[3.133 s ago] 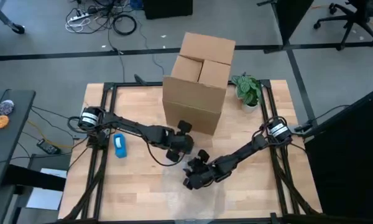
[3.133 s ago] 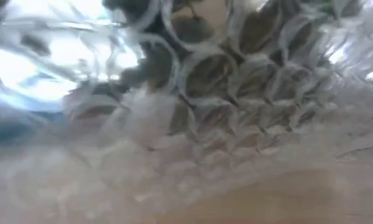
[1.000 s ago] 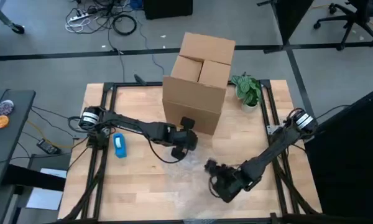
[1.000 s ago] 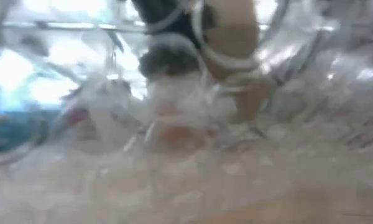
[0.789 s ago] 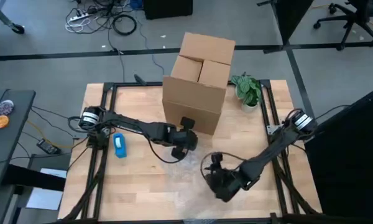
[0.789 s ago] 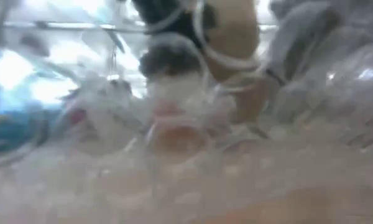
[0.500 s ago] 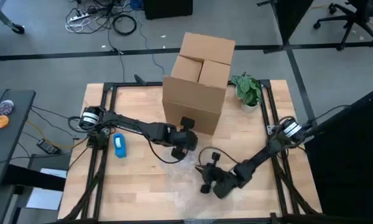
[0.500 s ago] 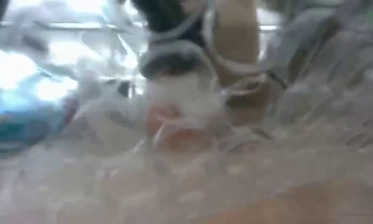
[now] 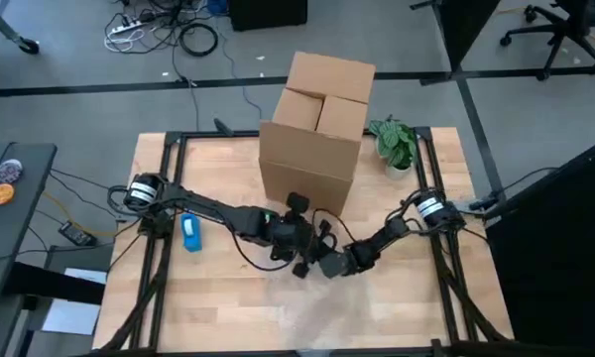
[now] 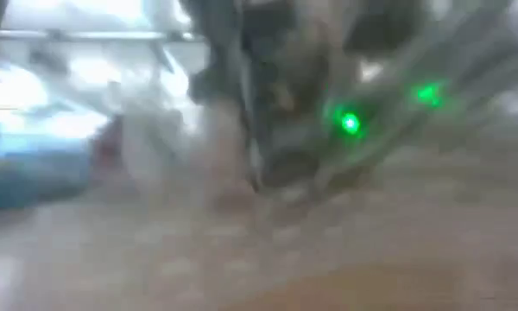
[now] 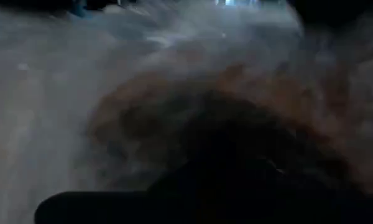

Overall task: Wrap mug
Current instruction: Wrap the orange mug using the transparent bubble wrap

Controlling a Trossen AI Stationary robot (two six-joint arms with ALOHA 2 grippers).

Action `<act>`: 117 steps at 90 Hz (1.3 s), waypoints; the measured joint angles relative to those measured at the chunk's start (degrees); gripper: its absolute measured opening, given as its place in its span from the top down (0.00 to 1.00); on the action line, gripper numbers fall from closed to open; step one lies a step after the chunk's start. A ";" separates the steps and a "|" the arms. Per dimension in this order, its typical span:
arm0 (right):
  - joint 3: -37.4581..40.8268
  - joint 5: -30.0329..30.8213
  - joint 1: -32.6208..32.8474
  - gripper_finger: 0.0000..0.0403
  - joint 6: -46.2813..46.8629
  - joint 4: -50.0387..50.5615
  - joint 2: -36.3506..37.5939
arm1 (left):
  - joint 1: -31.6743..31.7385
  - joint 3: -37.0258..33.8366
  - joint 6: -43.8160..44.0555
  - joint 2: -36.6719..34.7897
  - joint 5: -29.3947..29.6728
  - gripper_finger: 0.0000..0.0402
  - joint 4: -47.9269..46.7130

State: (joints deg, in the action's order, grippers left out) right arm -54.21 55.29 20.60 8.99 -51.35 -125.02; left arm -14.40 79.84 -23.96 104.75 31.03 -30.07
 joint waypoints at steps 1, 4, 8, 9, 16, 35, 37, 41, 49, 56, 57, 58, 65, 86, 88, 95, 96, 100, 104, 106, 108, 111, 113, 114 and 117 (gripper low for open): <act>0.01 -0.01 0.00 1.00 0.10 -0.20 -0.11 | -0.08 -0.13 0.07 0.00 0.15 0.97 0.08; -0.01 -0.49 0.09 1.00 0.24 -0.30 -0.21 | -0.26 -0.65 0.39 0.00 0.56 0.97 0.48; -0.01 -1.53 0.54 1.00 0.30 -0.46 -0.34 | -0.44 -1.43 1.05 -0.02 0.88 0.97 1.14; -0.01 -1.64 0.68 1.00 0.29 -0.42 -0.34 | -0.50 -1.65 1.39 -0.01 0.97 0.97 1.25; -0.03 -1.70 1.73 1.00 0.31 -0.62 -0.32 | -0.81 -3.45 2.22 -0.02 1.60 0.98 1.95; 0.03 -1.86 3.96 1.00 0.48 1.27 0.88 | -1.16 -7.06 2.75 -0.02 5.39 0.98 5.38; 0.01 -1.96 4.21 1.00 0.92 2.03 0.92 | -1.18 -7.07 2.77 -0.02 5.90 0.98 5.13; 0.03 -1.95 4.78 1.00 1.99 3.60 0.92 | -1.21 -7.09 2.80 -0.01 6.79 0.98 5.01; 0.04 -2.14 5.77 1.00 5.25 8.20 1.13 | -1.18 -7.11 2.80 -0.11 7.54 0.98 5.04; 0.10 -2.29 6.77 1.00 9.39 14.88 2.48 | -1.16 -7.11 3.00 -0.35 7.94 0.98 5.01; 0.10 -2.33 6.95 1.00 10.02 16.15 2.82 | -1.16 -7.11 3.03 -0.37 7.97 0.98 5.01; 0.10 -2.31 7.08 1.00 10.58 17.30 3.16 | -1.16 -7.11 3.05 -0.42 8.01 0.98 5.00; 0.12 -2.40 8.24 1.00 14.32 25.83 6.21 | -1.18 -7.11 3.42 -0.89 8.08 0.98 4.49; 0.06 -4.42 12.64 1.00 30.87 55.69 15.05 | -1.16 -7.11 5.01 -1.01 8.74 0.98 4.23; 0.06 -5.10 12.92 1.00 33.34 57.81 15.08 | -1.12 -7.11 5.40 -1.01 9.10 0.98 4.25; 0.08 -7.64 13.72 1.00 41.43 60.86 13.63 | -0.88 -7.11 7.08 -1.01 11.38 0.98 3.69; 0.06 -7.70 13.92 1.00 42.39 60.73 13.31 | -0.85 -7.11 7.40 -1.01 11.84 0.98 3.43; -0.04 -7.76 14.62 1.00 46.00 59.37 11.88 | -0.77 -7.11 8.86 -1.01 13.85 0.98 2.03; -0.05 -7.41 15.50 1.00 49.29 56.75 10.37 | -0.73 -7.11 10.35 -1.01 15.48 0.98 0.70; -0.06 -7.02 15.98 1.00 50.88 55.10 9.55 | -0.72 -7.11 11.22 -1.01 15.98 0.98 0.11; -0.12 -6.53 16.42 1.00 52.46 53.67 8.87 | -0.70 -7.11 12.04 -1.03 16.17 0.98 -0.54; -0.45 -5.58 17.10 1.00 54.94 52.10 7.92 | -0.68 -7.11 13.79 -1.07 16.46 0.98 -1.50; -0.80 -4.99 17.48 1.00 56.87 51.52 7.45 | -0.68 -7.11 14.73 -1.07 16.66 0.98 -2.25; -1.03 -4.76 17.66 1.00 57.91 51.36 7.31 | -0.68 -7.11 15.30 -1.07 16.85 0.98 -2.59; -1.86 -4.43 18.22 1.00 61.11 51.06 6.94 | -0.72 -7.11 16.62 -1.07 17.46 0.98 -3.85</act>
State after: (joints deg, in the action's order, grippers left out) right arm -56.07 50.85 38.82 70.10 -0.29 -118.08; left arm -15.11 72.73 -7.34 103.68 48.49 -33.92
